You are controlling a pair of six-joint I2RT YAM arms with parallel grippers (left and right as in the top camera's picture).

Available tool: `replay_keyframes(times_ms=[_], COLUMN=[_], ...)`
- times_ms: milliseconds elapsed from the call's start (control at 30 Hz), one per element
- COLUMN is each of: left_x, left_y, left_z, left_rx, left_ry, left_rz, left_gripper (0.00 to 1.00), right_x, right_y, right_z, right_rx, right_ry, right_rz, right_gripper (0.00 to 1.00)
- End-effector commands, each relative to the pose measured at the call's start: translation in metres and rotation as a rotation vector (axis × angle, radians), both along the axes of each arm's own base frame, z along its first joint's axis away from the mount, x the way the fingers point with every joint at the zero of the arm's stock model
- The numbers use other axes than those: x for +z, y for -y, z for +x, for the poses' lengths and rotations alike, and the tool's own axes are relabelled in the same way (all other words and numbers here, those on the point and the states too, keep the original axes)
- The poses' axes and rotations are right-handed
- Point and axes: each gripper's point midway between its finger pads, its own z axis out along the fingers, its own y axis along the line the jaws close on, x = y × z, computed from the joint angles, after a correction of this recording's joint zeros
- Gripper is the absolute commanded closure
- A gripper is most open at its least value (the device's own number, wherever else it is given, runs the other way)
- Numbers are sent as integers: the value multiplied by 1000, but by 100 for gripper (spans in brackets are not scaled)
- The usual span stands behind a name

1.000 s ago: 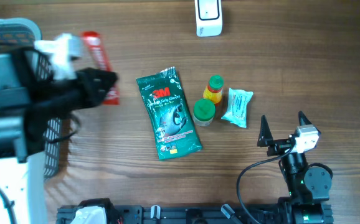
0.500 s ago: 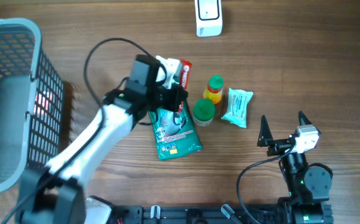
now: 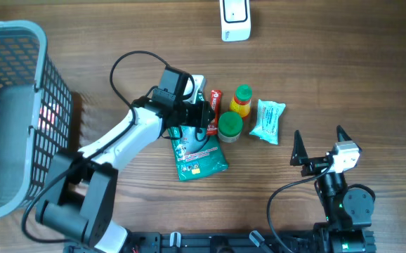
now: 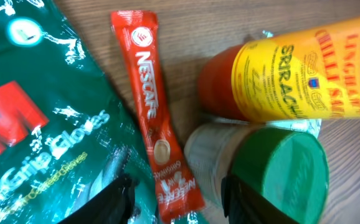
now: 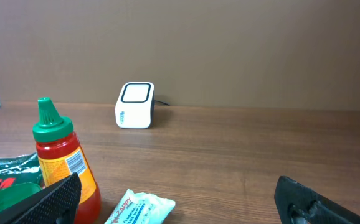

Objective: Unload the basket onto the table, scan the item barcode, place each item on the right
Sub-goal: 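Carry the Nestlé stick and set it beside the green-lidded jar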

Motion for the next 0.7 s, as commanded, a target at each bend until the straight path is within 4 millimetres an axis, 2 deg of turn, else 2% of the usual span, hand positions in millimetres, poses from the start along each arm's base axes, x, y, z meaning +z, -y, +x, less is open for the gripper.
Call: replay_keyframes(times_ms=[0,100,167,200,267,300,333,400,467,567,667], left_x=[102,182,250,290,331,341,356,362,355,323,285], left_y=[-20,-59,-103,-133,-176,-193,-234,-276,-322,-370,-397], left_z=[33,40,36,29,14,8,-9,-29,-50,-66,-57], left_rx=[92,218,359,458,611,670,844,1034,1212,1382,1404], left_ry=[228,384,533,629,745,776,815,815,766,613,446], left_rz=[-13,12,50,71,114,136,182,220,269,286,191], left_gripper=[50,42,32,25,18,17,17,15,9,9,11], right_x=[2,2,2,2,2,2,2,2,2,2,2], right_y=[1,1,1,1,1,1,1,1,1,1,1], right_z=[0,0,0,0,0,0,0,0,0,0,0], right_rx=[-3,-3,-3,-3,-3,-3,-3,-3,-3,-3,-3], right_ry=[11,11,11,11,11,11,11,11,11,11,11], right_rz=[-9,-9,-10,-10,-10,-9,-10,-9,-9,-10,-9], right_gripper=[0,0,0,0,0,0,0,0,0,0,0])
